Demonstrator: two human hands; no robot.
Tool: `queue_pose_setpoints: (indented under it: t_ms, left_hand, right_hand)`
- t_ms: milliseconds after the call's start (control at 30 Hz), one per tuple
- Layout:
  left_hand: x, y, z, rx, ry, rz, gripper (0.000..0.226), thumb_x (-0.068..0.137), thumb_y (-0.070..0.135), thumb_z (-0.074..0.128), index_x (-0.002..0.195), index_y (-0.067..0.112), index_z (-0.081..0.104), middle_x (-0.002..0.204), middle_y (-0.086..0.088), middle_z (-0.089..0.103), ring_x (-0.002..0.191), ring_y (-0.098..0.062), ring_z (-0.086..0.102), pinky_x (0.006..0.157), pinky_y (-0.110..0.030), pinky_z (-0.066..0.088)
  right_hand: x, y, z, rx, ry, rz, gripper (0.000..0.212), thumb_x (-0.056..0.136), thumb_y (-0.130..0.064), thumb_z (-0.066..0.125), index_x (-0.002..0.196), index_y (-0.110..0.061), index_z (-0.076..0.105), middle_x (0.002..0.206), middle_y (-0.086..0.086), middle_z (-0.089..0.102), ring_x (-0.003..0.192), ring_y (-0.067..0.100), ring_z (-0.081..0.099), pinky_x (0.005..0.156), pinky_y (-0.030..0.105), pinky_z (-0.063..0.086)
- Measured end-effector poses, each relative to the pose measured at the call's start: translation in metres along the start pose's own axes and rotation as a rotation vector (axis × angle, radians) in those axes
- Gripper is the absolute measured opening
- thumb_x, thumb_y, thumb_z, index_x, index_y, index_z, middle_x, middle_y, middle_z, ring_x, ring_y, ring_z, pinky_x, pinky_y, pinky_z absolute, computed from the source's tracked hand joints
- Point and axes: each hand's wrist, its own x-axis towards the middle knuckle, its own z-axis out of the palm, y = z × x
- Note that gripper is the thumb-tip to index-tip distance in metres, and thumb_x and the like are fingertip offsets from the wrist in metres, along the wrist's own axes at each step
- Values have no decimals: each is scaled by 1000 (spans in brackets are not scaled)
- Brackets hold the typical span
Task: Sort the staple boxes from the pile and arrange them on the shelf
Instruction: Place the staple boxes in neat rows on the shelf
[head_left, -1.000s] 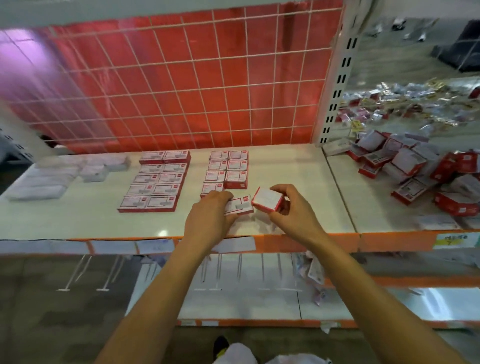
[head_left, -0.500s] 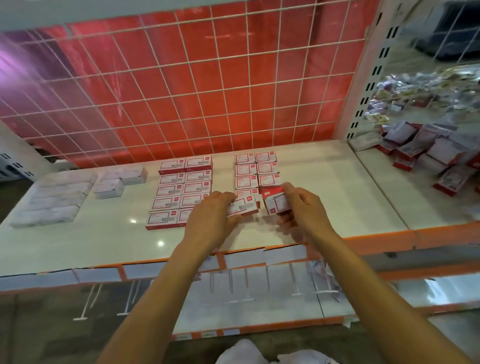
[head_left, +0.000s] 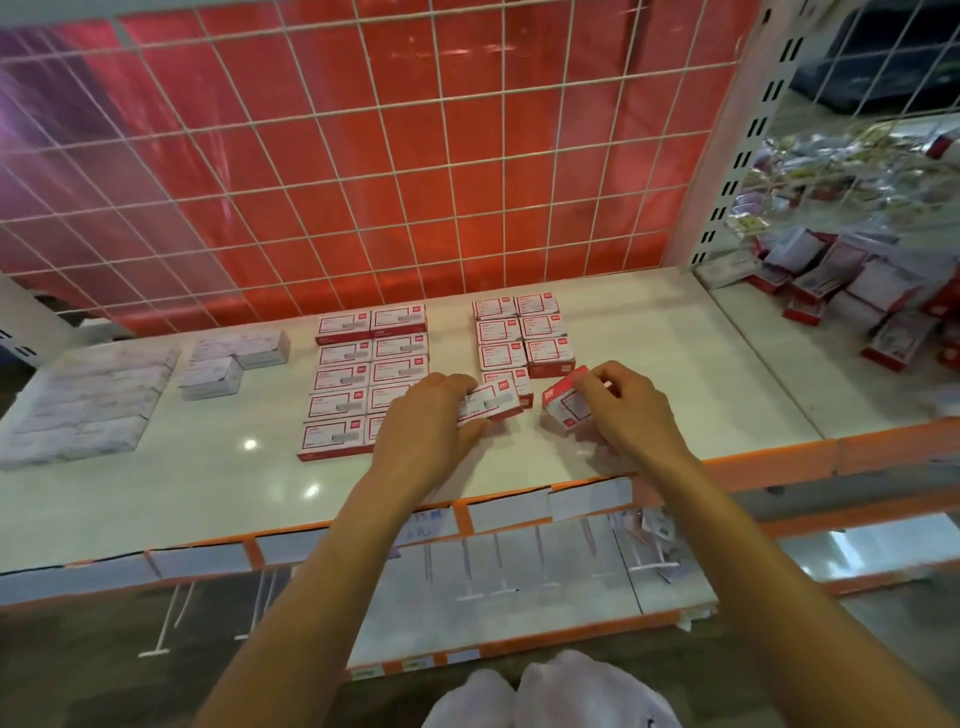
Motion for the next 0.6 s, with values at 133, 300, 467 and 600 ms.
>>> queue_pose_setpoints:
  t_ms: [133, 300, 467, 600]
  left_hand:
    - [3, 2, -1, -1, 2, -12, 47, 89, 39, 62, 133, 22, 53, 123, -2, 60, 107, -21, 56, 88, -33, 46]
    - [9, 5, -2, -16, -4, -36, 49, 88, 40, 62, 133, 22, 52, 124, -1, 59, 107, -19, 55, 87, -29, 45]
    - [13, 9, -2, -16, 7, -40, 50, 88, 41, 62, 133, 22, 52, 124, -1, 59, 107, -19, 55, 85, -28, 44]
    - [15, 10, 1, -18, 8, -33, 49, 88, 41, 62, 132, 22, 52, 121, -2, 60, 104, -19, 55, 84, -28, 43]
  right_hand:
    - [8, 4, -2, -229, 59, -174, 30, 88, -34, 44, 106, -22, 65, 100, 5, 55, 81, 14, 52, 71, 23, 40]
    - [12, 6, 6, -401, -37, -358, 53, 79, -31, 58, 130, -22, 49, 107, 2, 51, 99, 20, 49, 84, 28, 43]
    - [10, 9, 7, -431, -134, -332, 64, 78, -30, 70, 135, -23, 41, 125, 1, 51, 116, 20, 44, 94, 33, 43]
    - [14, 16, 0, -580, -113, -288, 66, 78, -42, 70, 135, -19, 45, 129, 2, 43, 122, 18, 37, 99, 29, 39]
